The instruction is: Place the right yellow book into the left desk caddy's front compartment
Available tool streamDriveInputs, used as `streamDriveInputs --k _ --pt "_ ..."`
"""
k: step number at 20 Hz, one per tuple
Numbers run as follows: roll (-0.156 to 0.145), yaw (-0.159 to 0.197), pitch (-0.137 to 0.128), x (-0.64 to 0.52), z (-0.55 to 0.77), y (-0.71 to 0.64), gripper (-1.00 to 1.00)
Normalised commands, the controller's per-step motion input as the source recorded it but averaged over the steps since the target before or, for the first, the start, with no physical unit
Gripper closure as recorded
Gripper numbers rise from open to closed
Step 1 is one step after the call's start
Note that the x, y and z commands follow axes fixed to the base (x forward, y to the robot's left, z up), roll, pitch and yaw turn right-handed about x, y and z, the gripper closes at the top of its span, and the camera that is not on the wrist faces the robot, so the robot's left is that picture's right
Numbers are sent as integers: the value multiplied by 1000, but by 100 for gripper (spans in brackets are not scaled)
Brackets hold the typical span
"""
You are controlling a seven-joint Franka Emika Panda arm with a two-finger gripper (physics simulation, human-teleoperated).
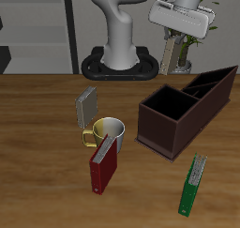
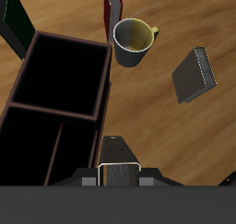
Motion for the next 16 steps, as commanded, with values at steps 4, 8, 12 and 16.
streamDriveInputs --k 4,8,12,16 --pt "-32 -88 -7 71 42 -15 100" --pt "-40 -88 14 119 -33 64 100" --pt "-2 -38 -9 6 -18 116 100" --pt "22 -52 33 77 -112 196 100"
